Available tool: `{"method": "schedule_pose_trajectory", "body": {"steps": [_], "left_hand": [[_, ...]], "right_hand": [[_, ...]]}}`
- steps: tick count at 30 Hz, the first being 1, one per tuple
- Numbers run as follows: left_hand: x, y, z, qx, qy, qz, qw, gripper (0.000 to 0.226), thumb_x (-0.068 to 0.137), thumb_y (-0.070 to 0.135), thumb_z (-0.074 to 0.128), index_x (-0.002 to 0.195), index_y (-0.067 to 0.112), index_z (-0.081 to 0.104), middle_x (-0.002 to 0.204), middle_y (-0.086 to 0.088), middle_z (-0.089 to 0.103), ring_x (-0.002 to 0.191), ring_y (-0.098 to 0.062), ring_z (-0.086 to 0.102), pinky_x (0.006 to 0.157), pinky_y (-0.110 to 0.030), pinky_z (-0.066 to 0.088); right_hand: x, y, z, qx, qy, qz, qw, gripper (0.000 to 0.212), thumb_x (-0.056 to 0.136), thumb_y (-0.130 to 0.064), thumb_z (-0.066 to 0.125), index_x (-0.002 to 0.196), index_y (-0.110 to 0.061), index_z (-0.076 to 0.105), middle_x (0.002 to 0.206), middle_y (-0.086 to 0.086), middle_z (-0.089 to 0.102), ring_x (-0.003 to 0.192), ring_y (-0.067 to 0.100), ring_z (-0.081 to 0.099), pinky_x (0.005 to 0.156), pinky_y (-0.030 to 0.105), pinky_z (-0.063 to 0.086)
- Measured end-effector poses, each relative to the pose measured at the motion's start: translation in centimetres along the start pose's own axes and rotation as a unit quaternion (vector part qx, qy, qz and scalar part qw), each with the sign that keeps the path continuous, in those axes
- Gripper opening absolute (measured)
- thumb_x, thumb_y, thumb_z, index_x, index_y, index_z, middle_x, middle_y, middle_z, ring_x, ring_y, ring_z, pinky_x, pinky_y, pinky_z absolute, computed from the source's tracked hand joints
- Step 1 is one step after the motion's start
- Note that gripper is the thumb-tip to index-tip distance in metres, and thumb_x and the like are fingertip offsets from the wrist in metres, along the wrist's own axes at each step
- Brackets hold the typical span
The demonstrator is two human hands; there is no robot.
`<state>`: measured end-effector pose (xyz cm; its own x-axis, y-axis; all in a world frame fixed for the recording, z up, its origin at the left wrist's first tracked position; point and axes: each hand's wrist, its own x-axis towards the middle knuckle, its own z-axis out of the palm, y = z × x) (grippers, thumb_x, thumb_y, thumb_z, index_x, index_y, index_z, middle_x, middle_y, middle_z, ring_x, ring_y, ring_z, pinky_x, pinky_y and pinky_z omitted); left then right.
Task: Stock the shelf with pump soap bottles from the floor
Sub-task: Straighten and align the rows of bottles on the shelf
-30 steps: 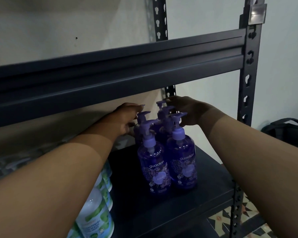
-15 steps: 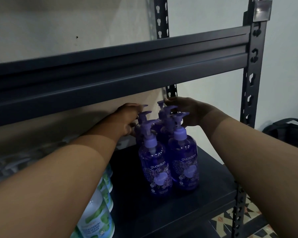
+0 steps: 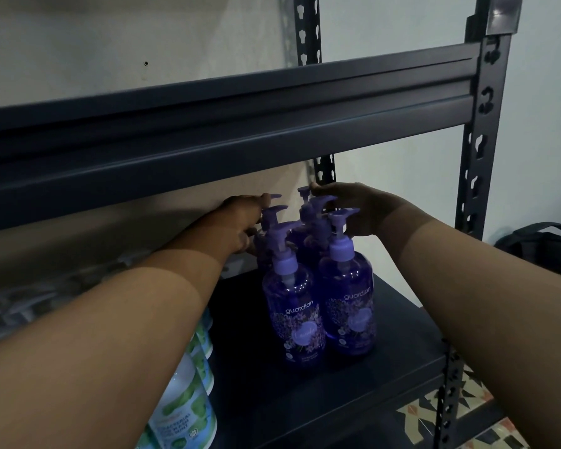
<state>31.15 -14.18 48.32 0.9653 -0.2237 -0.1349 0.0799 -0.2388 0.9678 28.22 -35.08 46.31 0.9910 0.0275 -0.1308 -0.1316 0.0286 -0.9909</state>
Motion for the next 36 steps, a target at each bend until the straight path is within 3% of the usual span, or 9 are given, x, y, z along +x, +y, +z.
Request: {"method": "schedule_pose_trajectory", "body": {"steps": [4, 7, 10, 11, 12, 13, 21, 27, 36], "left_hand": [[-0.7, 0.3, -0.1, 0.007, 0.029, -0.002, 1.000, 0.026, 0.098, 0.043, 0.062, 0.100, 0.018, 0.070, 0.133, -0.014, 0.059, 0.121, -0.039, 0.058, 0.056, -0.044, 0.057], [-1.8, 0.8, -0.5, 0.025, 0.077, 0.024, 0.996, 0.035, 0.099, 0.045, 0.059, 0.117, 0.016, 0.064, 0.123, -0.009, 0.058, 0.115, -0.032, 0.056, 0.074, -0.044, 0.053], [-4.4, 1.4, -1.3, 0.082, 0.113, 0.104, 0.985, 0.034, 0.101, 0.040, 0.052, 0.120, 0.014, 0.062, 0.104, -0.015, 0.061, 0.099, -0.032, 0.059, 0.087, -0.041, 0.047], [-5.7, 1.5, -1.9, 0.136, 0.122, 0.143, 0.973, 0.029, 0.102, 0.036, 0.050, 0.112, 0.014, 0.065, 0.130, -0.022, 0.050, 0.093, -0.032, 0.060, 0.086, -0.039, 0.046], [-7.1, 1.5, -2.6, 0.208, 0.123, 0.171, 0.955, 0.026, 0.102, 0.034, 0.047, 0.103, 0.016, 0.065, 0.093, 0.006, 0.047, 0.089, -0.030, 0.060, 0.083, -0.035, 0.043], [-8.5, 1.4, -3.4, 0.283, 0.118, 0.189, 0.933, 0.025, 0.103, 0.033, 0.044, 0.099, 0.016, 0.063, 0.106, -0.015, 0.065, 0.092, -0.028, 0.059, 0.082, -0.030, 0.040], [-19.4, -1.5, -12.8, 0.473, 0.129, 0.237, 0.839, 0.025, 0.100, 0.021, 0.054, 0.115, 0.011, 0.072, 0.127, -0.008, 0.067, 0.113, -0.028, 0.062, 0.099, -0.031, 0.046], [-26.1, -6.4, -23.3, 0.457, 0.208, 0.189, 0.844, 0.033, 0.100, 0.036, 0.056, 0.123, 0.018, 0.071, 0.124, -0.006, 0.070, 0.115, -0.027, 0.063, 0.087, -0.025, 0.044], [-30.3, -13.4, -32.5, 0.552, 0.272, -0.004, 0.788, 0.073, 0.094, 0.077, 0.024, 0.154, 0.037, 0.036, 0.161, -0.009, 0.037, 0.146, -0.034, 0.033, 0.116, -0.055, 0.020]], "right_hand": [[-0.1, 0.6, 0.0, 0.030, 0.025, -0.015, 0.999, 0.046, 0.094, -0.052, 0.061, 0.117, -0.012, 0.066, 0.099, 0.010, 0.064, 0.085, 0.026, 0.061, 0.094, 0.044, 0.043], [-1.3, 0.4, 0.0, 0.045, 0.044, -0.032, 0.997, 0.036, 0.096, -0.050, 0.058, 0.111, -0.019, 0.066, 0.099, 0.007, 0.063, 0.081, 0.024, 0.060, 0.084, 0.039, 0.045], [-3.6, -0.9, 0.5, -0.023, 0.083, -0.033, 0.996, 0.030, 0.096, -0.051, 0.056, 0.112, -0.028, 0.066, 0.126, 0.004, 0.056, 0.115, 0.027, 0.055, 0.100, 0.045, 0.030], [-4.4, -1.5, 0.8, -0.061, 0.107, -0.041, 0.991, 0.036, 0.097, -0.051, 0.056, 0.122, -0.027, 0.064, 0.133, 0.005, 0.053, 0.127, 0.030, 0.049, 0.102, 0.043, 0.026], [-5.4, -2.2, 1.3, -0.105, 0.134, -0.057, 0.984, 0.043, 0.098, -0.049, 0.056, 0.132, -0.022, 0.061, 0.138, 0.006, 0.052, 0.133, 0.030, 0.045, 0.100, 0.038, 0.026], [-6.2, -3.0, 1.9, -0.152, 0.157, -0.075, 0.973, 0.047, 0.099, -0.046, 0.056, 0.138, -0.018, 0.058, 0.142, 0.007, 0.052, 0.133, 0.030, 0.045, 0.096, 0.034, 0.026], [-12.8, -5.4, 12.0, -0.513, 0.175, -0.130, 0.830, 0.028, 0.100, -0.050, 0.049, 0.104, -0.024, 0.060, 0.129, 0.014, 0.062, 0.118, 0.034, 0.057, 0.105, 0.043, 0.043], [-16.8, -2.3, 23.4, -0.551, 0.055, -0.261, 0.791, 0.043, 0.101, -0.049, 0.045, 0.132, -0.025, 0.064, 0.138, 0.011, 0.061, 0.126, 0.030, 0.054, 0.100, 0.035, 0.043], [-16.2, 2.2, 30.3, -0.615, 0.031, -0.197, 0.763, 0.072, 0.092, -0.076, 0.017, 0.150, -0.039, 0.039, 0.158, 0.010, 0.037, 0.143, 0.035, 0.033, 0.115, 0.055, 0.030]]}}
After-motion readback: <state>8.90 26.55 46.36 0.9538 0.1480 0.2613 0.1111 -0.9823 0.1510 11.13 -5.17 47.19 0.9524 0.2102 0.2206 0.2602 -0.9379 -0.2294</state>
